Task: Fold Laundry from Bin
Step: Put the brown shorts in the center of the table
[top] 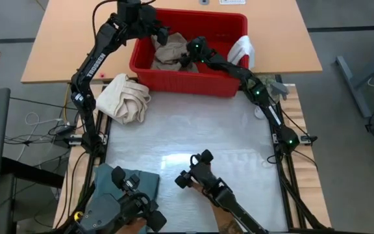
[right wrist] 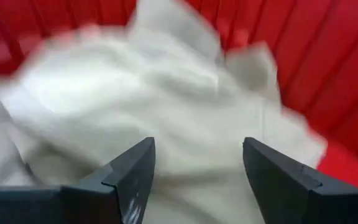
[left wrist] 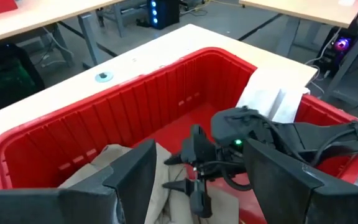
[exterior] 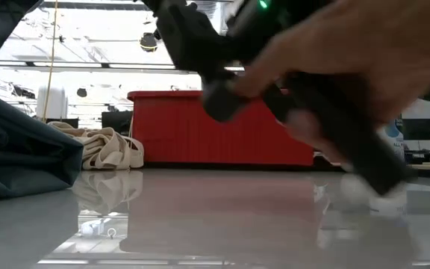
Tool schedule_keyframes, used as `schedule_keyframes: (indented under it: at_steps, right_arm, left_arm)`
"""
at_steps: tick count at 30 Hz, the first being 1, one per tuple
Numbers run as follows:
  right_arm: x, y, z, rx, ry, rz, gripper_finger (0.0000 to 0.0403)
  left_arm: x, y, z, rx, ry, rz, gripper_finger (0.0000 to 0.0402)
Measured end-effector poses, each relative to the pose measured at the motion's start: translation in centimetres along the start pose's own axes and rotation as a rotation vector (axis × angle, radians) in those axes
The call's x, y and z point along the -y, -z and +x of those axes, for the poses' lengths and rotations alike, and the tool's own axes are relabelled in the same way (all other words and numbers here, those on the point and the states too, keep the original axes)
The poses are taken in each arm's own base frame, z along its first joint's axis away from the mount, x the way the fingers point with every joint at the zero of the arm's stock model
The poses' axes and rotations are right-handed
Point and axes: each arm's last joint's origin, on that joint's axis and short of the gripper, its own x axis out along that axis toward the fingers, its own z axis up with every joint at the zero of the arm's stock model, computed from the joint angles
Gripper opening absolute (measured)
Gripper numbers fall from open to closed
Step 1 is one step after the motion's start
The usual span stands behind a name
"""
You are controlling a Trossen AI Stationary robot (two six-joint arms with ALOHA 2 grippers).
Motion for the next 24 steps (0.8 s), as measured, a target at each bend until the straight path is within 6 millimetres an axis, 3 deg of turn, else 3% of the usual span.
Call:
schedule_keyframes:
  at_steps: [4,10,13,17,21,24]
  right_arm:
    - [0.7,1.4,-0.1,-0.135,-0.001,-0.026,0.0269]
    - [2.0,2.2,0.3,-0.149,0.011,0.006,0.0256]
    - [2.2,2.2,0.3,-0.148,0.009,0.006,0.0194]
    - [1.7,2.2,0.3,-0.147,-0.03,-0.049,0.004]
    - [0.8,0.9,-0.2,-0.101,-0.046,-0.139,0.0016]
    - [0.9,-2.2,-1.8,-0.006,-0.033,-0.162,0.0016]
  left_arm:
    - [0.0,0.0,0.0,0.003,0.0,0.0,0.0231]
    - [0.0,-0.2,0.0,0.016,0.0,0.001,0.0231]
    - [0.0,-0.2,0.0,0.016,0.0,-0.001,0.0231]
    - [0.0,-0.2,0.0,0.016,0.0,-0.011,0.0231]
    - [0.0,-0.2,0.0,0.016,0.0,-0.013,0.0231]
    - [0.0,-0.2,0.0,0.016,0.0,-0.013,0.0231]
